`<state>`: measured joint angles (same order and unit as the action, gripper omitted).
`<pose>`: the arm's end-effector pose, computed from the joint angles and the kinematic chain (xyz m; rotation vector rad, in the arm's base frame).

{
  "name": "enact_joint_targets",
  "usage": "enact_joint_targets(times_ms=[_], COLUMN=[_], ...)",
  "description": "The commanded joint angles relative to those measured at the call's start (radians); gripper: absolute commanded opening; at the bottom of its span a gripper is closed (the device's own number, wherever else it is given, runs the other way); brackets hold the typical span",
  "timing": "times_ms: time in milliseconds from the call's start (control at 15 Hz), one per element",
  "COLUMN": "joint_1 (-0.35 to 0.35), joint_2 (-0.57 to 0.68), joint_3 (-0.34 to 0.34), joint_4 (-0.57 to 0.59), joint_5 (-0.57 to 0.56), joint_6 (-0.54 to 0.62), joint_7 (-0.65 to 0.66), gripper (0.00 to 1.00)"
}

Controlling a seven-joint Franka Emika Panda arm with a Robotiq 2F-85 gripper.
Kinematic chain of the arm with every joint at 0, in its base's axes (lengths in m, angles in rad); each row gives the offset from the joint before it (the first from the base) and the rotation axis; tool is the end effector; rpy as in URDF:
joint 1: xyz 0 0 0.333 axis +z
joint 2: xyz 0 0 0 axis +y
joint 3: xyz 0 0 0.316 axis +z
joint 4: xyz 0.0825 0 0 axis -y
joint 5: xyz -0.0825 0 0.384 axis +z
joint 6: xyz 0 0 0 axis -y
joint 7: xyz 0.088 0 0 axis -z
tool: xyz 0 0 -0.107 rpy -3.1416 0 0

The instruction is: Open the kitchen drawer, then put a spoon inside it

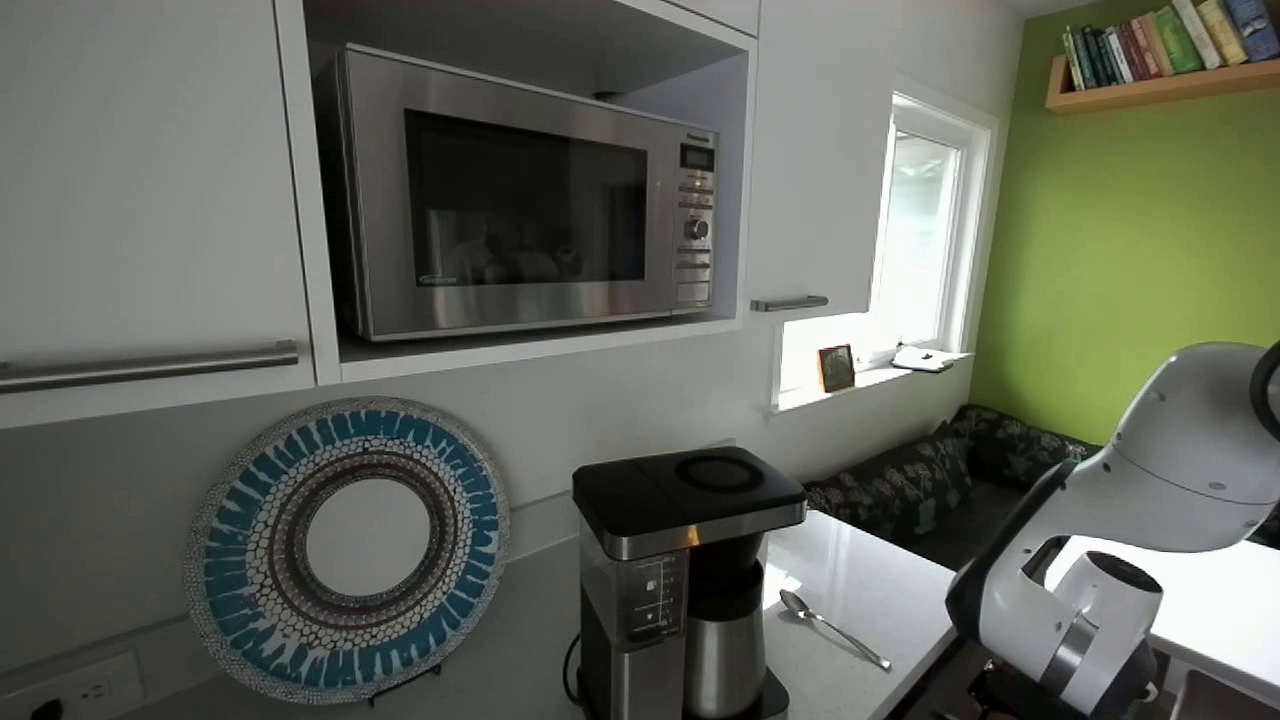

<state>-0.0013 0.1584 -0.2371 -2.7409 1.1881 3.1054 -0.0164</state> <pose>0.3316 -0.1655 0.1842 -2.3134 1.9461 -0.3181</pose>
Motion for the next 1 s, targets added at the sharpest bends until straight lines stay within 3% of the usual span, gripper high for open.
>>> enact_joint_targets(times_ms=[0, 333, 933], joint_1=[0.022, 0.033, 0.055], joint_2=[-0.08, -0.172, -0.147], joint_3=[-0.012, 0.014, 0.061], joint_4=[-0.019, -0.021, -0.001], joint_5=[0.08, 0.168, 0.174], joint_6=[0.053, 0.069, -0.061], joint_7=[-0.102, -0.247, -0.258], gripper=[1.0, 1.0, 1.0])
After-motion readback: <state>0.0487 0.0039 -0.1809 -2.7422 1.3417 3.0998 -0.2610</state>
